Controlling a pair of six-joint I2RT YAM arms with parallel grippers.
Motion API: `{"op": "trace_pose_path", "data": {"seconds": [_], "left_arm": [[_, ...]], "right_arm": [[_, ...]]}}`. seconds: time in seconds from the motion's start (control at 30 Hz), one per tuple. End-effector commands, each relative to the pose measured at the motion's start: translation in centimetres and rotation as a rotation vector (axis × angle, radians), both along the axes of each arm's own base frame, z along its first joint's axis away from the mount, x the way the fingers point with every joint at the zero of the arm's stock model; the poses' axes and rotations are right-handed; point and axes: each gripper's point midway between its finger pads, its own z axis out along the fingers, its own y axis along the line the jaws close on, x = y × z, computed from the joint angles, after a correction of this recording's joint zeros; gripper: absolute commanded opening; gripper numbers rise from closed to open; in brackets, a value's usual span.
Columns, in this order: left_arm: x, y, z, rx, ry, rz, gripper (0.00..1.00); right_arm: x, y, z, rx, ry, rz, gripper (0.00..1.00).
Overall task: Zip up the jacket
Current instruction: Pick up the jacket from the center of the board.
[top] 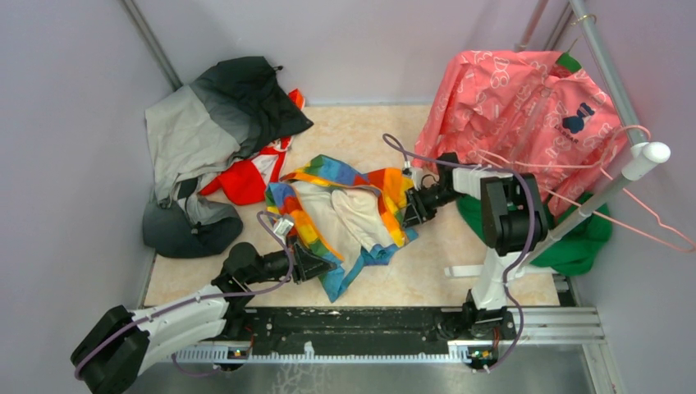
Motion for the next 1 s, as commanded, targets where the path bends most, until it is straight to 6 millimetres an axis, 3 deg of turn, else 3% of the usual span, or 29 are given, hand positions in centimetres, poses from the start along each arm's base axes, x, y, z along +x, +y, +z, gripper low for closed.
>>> {"op": "trace_pose_path", "data": {"seconds": [0.0,0.17,0.33,0.4,0.77,0.83,0.97], "left_arm": [[-0.5,0.5,-1.4,0.014,0.004,0.001,0.0],[-0.5,0.6,-1.5,0.016,0.007,0.006,0.0],[-0.4,0.5,-1.4,0.016,0.005,0.005,0.0],[-0.4,0.5,-1.4,0.015,0.005,0.004,0.0],[-0.8,0.2,-0.6,0.009,-0.039,-0.036,0.0],[-0.5,-0.3,1.4,-0.027,-0.093,-0.047,0.0],[-0.2,-0.8,3.1,-0.05,-0.169,-0.06,0.0]], "right_arm": [[-0.4,0.2,-0.2,0.024,0.038,0.019,0.33],[-0.6,-0.1,-0.7,0.004,0.059,0.011,0.33],[-0.5,-0.1,-0.7,0.009,0.064,0.009,0.1],[-0.4,0.2,0.2,0.041,0.051,0.013,0.0],[-0.5,1.4,8.1,0.206,-0.167,0.068,0.0],[-0.6,1.6,9.2,0.234,-0.199,0.077,0.0],[-1.0,2.0,11.1,0.281,-0.25,0.093,0.0]]}}
